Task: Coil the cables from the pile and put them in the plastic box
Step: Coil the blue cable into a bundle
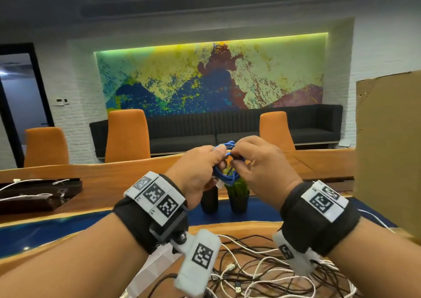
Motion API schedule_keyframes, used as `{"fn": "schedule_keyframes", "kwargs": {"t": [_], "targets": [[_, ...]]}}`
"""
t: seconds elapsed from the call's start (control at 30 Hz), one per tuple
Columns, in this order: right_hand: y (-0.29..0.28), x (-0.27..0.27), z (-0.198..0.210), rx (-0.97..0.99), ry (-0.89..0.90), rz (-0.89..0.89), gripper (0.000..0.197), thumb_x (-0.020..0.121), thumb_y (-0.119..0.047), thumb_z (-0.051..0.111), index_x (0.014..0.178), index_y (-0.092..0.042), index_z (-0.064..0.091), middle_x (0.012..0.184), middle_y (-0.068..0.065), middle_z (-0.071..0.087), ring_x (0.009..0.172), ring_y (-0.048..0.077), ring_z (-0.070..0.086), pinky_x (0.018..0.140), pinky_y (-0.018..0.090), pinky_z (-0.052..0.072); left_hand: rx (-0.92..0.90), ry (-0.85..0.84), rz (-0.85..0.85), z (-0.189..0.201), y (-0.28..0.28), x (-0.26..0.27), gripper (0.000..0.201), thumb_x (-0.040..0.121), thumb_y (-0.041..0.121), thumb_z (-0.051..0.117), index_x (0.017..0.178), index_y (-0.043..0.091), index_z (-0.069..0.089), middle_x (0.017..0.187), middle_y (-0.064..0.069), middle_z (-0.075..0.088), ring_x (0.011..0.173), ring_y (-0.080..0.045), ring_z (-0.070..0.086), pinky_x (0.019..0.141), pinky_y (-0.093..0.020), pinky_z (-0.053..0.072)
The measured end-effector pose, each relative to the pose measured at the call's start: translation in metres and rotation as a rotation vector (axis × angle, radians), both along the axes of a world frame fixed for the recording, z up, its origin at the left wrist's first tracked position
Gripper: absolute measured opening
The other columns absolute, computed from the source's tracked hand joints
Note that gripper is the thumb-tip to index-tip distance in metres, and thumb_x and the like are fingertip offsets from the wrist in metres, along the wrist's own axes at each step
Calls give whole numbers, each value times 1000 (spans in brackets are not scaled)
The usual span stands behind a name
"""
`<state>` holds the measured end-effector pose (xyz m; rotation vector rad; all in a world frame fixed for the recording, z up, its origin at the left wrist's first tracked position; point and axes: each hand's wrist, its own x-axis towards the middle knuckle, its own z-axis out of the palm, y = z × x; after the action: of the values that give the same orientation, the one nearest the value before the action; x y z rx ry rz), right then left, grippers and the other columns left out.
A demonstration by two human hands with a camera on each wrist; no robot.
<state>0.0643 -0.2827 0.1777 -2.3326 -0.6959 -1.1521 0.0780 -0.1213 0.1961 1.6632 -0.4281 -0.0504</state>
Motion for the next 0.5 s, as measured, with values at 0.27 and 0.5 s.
{"fn": "schedule_keyframes", "kwargs": {"t": [0.27, 0.5], "targets": [[7, -20, 9, 866, 935, 563, 9, 92, -15, 61, 86, -9, 63, 99, 14, 61, 96, 27, 55, 86, 41, 45, 548, -708, 118, -4, 16, 13, 28, 106, 36, 36, 96, 16, 54, 86, -3, 60, 77, -20, 58, 72, -46, 51], [-8, -28, 14, 918, 1119, 687, 24, 89, -27, 57, 104, -8, 64, 104, 10, 69, 108, 23, 61, 104, 53, 44, 953, -877, 145, -4, 29, 5, 33, 100, 53, 36, 101, 23, 49, 87, 3, 54, 81, -19, 50, 74, -40, 41]]}}
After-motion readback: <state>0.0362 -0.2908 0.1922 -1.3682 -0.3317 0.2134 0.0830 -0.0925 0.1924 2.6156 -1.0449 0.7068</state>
